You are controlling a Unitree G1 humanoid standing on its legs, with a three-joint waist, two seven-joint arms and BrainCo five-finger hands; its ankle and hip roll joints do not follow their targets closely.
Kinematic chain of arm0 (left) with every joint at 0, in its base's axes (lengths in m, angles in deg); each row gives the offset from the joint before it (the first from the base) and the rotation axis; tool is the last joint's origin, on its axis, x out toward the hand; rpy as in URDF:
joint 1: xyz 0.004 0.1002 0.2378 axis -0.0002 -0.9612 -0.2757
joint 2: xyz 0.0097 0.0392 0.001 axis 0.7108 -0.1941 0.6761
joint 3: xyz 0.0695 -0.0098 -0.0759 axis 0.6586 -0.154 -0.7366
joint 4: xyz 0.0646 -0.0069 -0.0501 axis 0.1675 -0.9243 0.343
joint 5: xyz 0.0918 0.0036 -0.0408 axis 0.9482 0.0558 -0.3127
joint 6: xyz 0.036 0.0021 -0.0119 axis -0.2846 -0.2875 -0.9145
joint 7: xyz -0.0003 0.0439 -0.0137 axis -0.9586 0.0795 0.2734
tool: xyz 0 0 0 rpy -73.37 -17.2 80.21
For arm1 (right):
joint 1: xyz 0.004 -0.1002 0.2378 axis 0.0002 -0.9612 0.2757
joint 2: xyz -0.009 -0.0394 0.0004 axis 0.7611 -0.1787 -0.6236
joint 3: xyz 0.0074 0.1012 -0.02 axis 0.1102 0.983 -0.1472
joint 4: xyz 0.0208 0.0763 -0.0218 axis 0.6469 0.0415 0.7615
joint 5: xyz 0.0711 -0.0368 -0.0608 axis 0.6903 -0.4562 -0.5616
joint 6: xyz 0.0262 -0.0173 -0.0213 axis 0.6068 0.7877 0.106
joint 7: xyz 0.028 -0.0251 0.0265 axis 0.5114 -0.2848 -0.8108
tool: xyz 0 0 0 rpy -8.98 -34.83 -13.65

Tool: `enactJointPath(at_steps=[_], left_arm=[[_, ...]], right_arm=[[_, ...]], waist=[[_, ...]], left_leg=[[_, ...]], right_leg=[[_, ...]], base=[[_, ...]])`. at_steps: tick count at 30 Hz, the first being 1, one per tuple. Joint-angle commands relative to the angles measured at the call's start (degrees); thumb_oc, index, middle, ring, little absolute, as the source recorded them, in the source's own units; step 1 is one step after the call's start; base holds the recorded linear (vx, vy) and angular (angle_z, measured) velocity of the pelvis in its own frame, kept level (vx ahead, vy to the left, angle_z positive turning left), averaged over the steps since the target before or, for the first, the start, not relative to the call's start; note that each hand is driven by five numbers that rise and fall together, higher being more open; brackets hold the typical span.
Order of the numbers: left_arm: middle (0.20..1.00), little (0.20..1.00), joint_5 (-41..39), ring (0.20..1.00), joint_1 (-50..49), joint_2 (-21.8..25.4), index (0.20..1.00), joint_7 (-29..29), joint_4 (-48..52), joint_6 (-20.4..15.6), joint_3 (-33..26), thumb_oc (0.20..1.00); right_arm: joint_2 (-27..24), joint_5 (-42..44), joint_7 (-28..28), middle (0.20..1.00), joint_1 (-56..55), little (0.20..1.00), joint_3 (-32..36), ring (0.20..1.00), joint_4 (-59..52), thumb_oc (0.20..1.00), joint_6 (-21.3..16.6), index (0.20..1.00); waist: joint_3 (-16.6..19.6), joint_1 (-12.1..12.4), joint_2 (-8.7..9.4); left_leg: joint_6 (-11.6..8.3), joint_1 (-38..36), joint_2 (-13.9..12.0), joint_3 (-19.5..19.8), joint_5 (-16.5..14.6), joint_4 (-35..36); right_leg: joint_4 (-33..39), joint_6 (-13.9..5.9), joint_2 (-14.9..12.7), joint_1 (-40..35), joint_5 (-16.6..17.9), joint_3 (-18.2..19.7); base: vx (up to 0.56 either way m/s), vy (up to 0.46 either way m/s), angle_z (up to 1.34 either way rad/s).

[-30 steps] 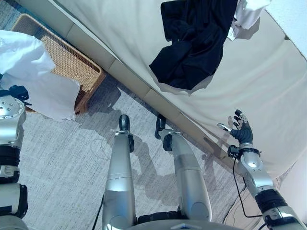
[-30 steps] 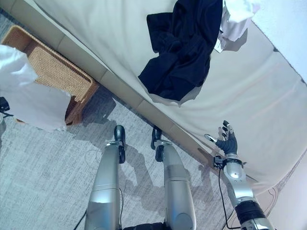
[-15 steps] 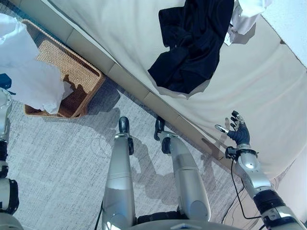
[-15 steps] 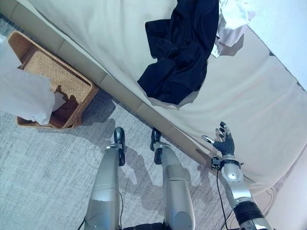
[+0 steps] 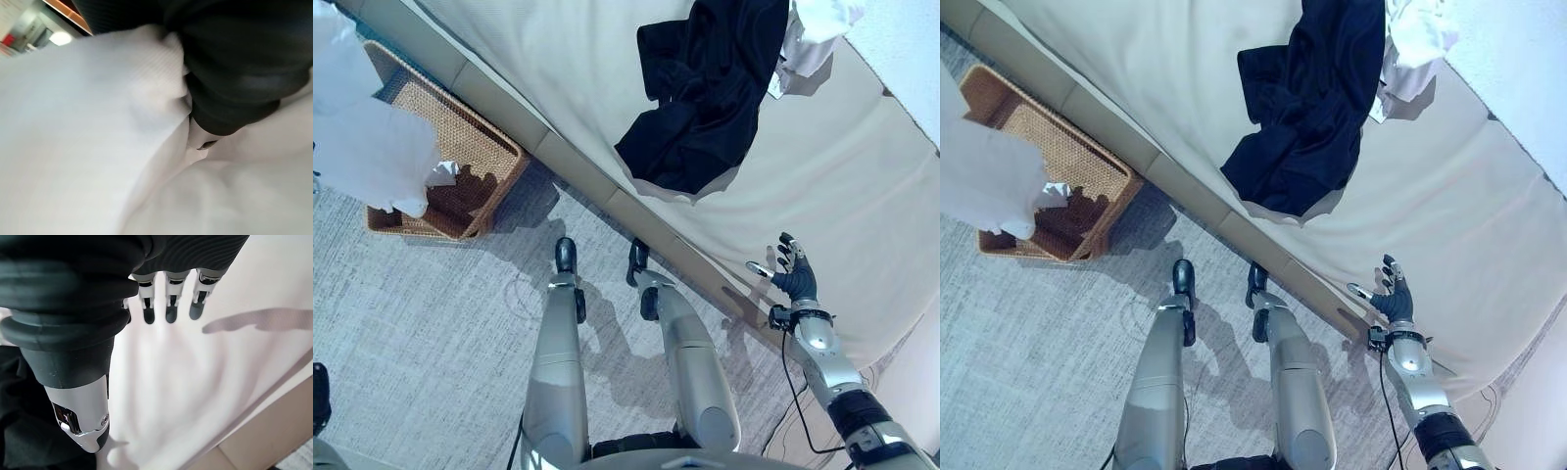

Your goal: Pick up clothes into the bucket

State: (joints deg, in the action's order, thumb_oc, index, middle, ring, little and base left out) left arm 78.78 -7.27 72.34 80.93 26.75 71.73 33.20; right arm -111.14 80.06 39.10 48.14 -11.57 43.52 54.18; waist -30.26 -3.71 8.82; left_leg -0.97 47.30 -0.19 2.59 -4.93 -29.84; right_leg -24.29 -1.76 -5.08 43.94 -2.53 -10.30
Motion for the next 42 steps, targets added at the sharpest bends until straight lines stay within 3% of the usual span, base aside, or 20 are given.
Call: enactJointPath(at_steps=[1,9,19,20,35,42], left_arm=[[0.2,0.2,0.92,0.2,2.77,1.94,0.2,-0.11,-0.13,-2.51,-1.49,0.2],[0.2,0.2,-3.4,0.2,2.89,0.13,0.2,-6.88,-4.0,-2.26,1.44,0.2],[0.2,0.2,-4.33,0.2,1.18,-3.42,0.2,-9.64,-2.85,-1.28,1.64,0.2],[1.0,1.0,-4.59,1.0,0.54,-4.24,1.0,-10.56,-2.59,-0.81,1.53,1.0],[1.0,1.0,-5.17,1.0,-2.34,-7.95,1.0,-15.24,-2.37,3.02,0.01,1.0],[1.0,1.0,-5.92,1.0,-6.56,-9.95,1.0,-17.07,-0.69,2.83,-2.49,1.0]], right_arm=[[-0.58,1.18,1.08,1.0,0.0,1.0,1.56,1.0,-1.47,1.0,-3.06,1.0],[-0.81,1.43,0.64,1.0,-0.59,1.0,2.77,1.0,-2.7,1.0,-2.83,1.0],[-0.53,1.04,0.59,1.0,-1.4,1.0,4.34,1.0,-3.16,1.0,-1.78,1.0],[-0.39,0.89,0.63,1.0,-1.35,1.0,4.67,1.0,-3.29,1.0,-1.6,1.0],[-0.34,-0.41,0.49,1.0,-0.94,1.0,6.41,1.0,-4.43,1.0,0.92,1.0],[-0.31,-0.51,0.66,1.0,-0.78,1.0,7.65,1.0,-4.95,1.0,1.72,1.0]], waist=[[0.47,2.12,-1.1],[0.47,1.46,-0.77],[0.47,1.13,0.25],[0.47,1.2,0.4],[0.47,0.77,0.2],[0.47,1.22,-0.67]], left_leg=[[0.62,-2.85,2.02,2.84,0.56,4.93],[0.39,-1.9,1.99,3.08,1.21,5.11],[0.34,0.27,1.58,3.39,0.76,4.1],[0.35,0.84,1.63,3.32,0.79,3.99],[0.1,1.71,1.61,3.36,1.38,4.92],[0.13,1.25,1.71,3.27,1.55,5.33]], right_leg=[[4.3,-6.25,-5.6,-3.75,2.54,-0.94],[5.02,-6.36,-5.57,-3.45,2.95,-1.43],[5.02,-6.26,-5.14,-1.94,2.84,-1.67],[5.0,-6.3,-5.09,-1.57,2.85,-1.74],[5.63,-5.95,-4.72,-0.51,3.0,-1.98],[5.1,-5.74,-4.74,-0.54,2.51,-1.96]], base=[[0.0,0.017,0.12],[0.0,-0.005,0.05],[0.0,0.0,0.0],[0.0,0.0,0.0],[0.0,0.0,0.0],[0.0,0.0,0.0]])
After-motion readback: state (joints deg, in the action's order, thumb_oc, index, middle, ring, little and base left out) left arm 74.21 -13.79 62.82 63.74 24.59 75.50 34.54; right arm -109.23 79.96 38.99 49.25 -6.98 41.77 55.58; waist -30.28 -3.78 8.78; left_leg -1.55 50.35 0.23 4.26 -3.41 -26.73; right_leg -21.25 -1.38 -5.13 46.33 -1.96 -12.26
